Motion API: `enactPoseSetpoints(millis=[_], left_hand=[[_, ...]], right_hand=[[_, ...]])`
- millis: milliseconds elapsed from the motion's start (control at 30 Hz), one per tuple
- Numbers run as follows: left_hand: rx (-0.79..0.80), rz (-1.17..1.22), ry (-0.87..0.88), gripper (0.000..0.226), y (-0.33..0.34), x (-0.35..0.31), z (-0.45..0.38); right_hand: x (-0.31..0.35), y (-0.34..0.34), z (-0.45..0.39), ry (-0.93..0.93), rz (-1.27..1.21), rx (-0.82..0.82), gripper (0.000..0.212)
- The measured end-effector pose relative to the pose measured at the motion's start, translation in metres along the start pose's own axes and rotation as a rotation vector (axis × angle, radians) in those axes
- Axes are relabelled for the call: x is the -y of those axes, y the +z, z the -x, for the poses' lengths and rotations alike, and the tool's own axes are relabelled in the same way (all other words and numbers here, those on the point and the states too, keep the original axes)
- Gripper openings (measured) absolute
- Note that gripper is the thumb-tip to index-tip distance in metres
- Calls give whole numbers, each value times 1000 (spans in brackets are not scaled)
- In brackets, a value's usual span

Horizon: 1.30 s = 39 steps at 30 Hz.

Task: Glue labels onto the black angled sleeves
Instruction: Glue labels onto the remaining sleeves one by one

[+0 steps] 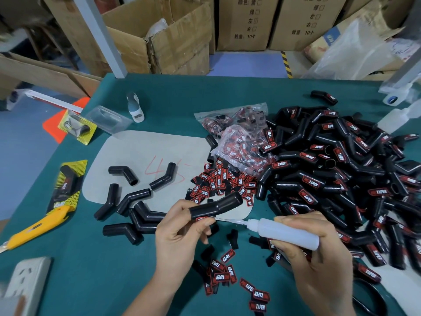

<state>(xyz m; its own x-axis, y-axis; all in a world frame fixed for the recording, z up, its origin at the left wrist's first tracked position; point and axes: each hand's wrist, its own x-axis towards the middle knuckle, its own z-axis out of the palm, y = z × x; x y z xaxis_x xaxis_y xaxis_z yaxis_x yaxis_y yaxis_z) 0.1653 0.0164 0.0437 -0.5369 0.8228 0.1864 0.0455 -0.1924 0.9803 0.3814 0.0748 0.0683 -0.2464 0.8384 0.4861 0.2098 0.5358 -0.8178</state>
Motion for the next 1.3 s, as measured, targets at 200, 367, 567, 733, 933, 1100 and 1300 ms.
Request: enactPoseSetpoints(millis=[200,367,567,733,933,1100,1300], left_hand=[[8,6,9,8,-1,0,0],[8,-17,29,11,0,0,0],[9,-22,30,9,0,-1,0],[5,-16,28,9,-1,-1,0],[-1,-13,18,8,-1,-1,-1],[2,-5,27,10,-1,-1,0],[-1,-3,36,12,-1,0,-1]], right_hand=[[-2,0,1,2,13,-6,23],[-1,0,0,9,27,-14,22],[1,0,0,-1,4,-4,24],[-1,-1,0,15,21,-4,23],[-2,-2,0,19,26,-2,27],[-5,-3,0,18,32,-9,26],[-7,-4,2,-9,27,-14,26]])
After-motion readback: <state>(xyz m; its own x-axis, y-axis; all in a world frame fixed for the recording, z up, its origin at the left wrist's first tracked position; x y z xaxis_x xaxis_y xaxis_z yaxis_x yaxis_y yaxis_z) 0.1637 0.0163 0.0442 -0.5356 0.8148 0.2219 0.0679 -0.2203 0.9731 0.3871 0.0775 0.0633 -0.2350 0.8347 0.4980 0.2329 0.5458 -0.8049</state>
